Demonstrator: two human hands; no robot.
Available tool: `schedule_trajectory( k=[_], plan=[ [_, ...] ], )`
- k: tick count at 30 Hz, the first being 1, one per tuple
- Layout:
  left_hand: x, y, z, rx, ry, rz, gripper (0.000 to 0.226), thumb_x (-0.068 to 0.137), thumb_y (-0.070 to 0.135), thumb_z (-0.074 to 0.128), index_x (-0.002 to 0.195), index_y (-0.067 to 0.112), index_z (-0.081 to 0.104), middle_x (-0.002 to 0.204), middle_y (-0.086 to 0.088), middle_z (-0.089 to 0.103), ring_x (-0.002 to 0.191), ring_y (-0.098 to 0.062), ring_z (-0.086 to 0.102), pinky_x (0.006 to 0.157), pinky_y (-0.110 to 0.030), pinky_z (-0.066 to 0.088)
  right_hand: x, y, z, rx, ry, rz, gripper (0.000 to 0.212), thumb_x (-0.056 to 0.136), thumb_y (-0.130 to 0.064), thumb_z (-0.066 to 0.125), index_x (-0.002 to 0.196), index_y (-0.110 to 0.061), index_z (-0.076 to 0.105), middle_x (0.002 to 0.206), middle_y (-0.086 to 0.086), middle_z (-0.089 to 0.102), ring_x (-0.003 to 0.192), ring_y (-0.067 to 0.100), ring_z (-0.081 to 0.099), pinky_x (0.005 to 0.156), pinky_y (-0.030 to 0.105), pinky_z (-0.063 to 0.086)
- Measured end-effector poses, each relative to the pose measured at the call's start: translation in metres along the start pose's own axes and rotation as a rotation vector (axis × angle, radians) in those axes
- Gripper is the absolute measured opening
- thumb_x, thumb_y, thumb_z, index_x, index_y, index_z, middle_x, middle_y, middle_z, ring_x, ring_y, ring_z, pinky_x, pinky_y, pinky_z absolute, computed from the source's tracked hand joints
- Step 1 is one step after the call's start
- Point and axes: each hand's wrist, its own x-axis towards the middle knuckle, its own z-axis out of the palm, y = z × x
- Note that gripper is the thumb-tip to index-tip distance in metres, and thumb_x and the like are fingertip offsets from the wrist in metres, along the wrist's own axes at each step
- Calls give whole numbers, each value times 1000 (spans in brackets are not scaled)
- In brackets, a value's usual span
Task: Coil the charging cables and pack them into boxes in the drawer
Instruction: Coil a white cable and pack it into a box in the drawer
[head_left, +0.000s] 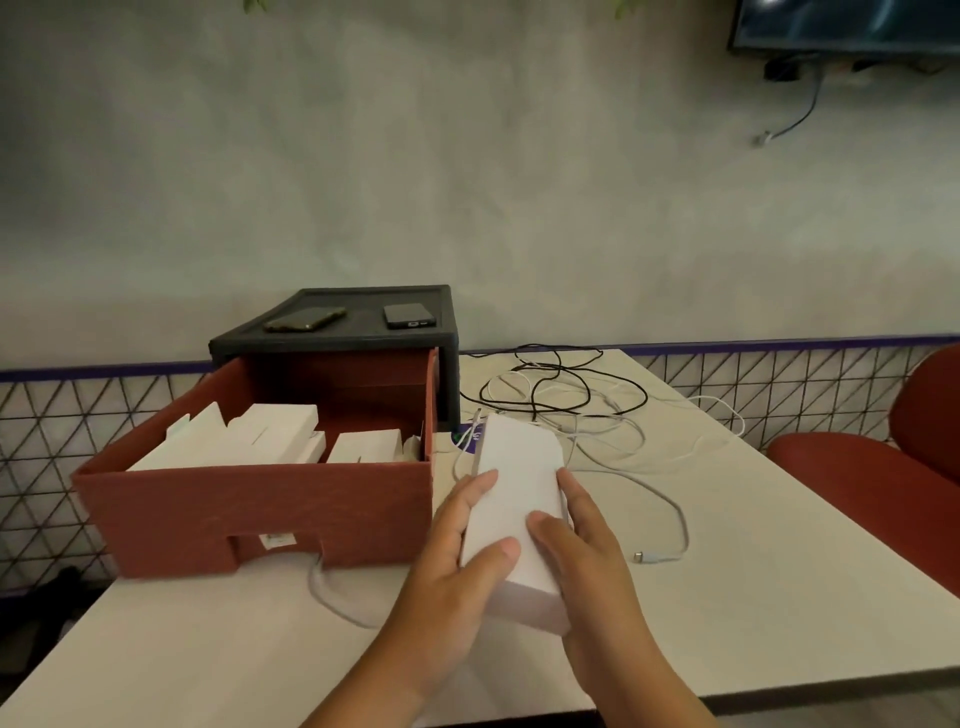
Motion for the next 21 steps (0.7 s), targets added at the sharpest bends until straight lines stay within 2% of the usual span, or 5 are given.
schedule_trajectory(
  k=[4,7,12,16,21],
  plan=[
    [20,30,-20,-85,-7,-23,43,91,14,51,112,51,47,100,27,61,92,-1,62,79,-20,50,8,-25,21,-53,-50,-97,66,69,-40,58,132,-46,39,131,-11,50,111,14,56,88,34,51],
    [38,47,-38,-53,28,4,46,91,22,52,118,57,38,109,30,51,105,-4,54,94,-28,45,21,-43,37,-89,-80,-172,54,87,-29,59,135,-40,40,129,-14,47,108,4,52,80,21,47],
    [82,62,-77,34,144,-81,47,89,34,56,129,51,39,124,9,53,102,-19,58,77,-38,54,58,-60,65,-176,-157,-221,61,76,-43,62,134,-32,47,139,-11,44,118,10,52,100,33,45],
    [116,58,-108,72,215,-225,28,93,36,51,120,42,54,116,-4,53,96,-24,55,59,-31,48,100,-56,81,-198,-220,-137,36,85,-25,61,120,-22,62,111,-6,64,103,11,60,99,39,47],
    [154,52,-137,23,251,-348,23,91,32,54,112,26,60,109,-12,58,87,-23,57,50,-27,44,139,-40,86,-521,-260,-189,33,88,-19,57,119,-28,62,114,-12,62,101,2,56,69,5,41]
  ],
)
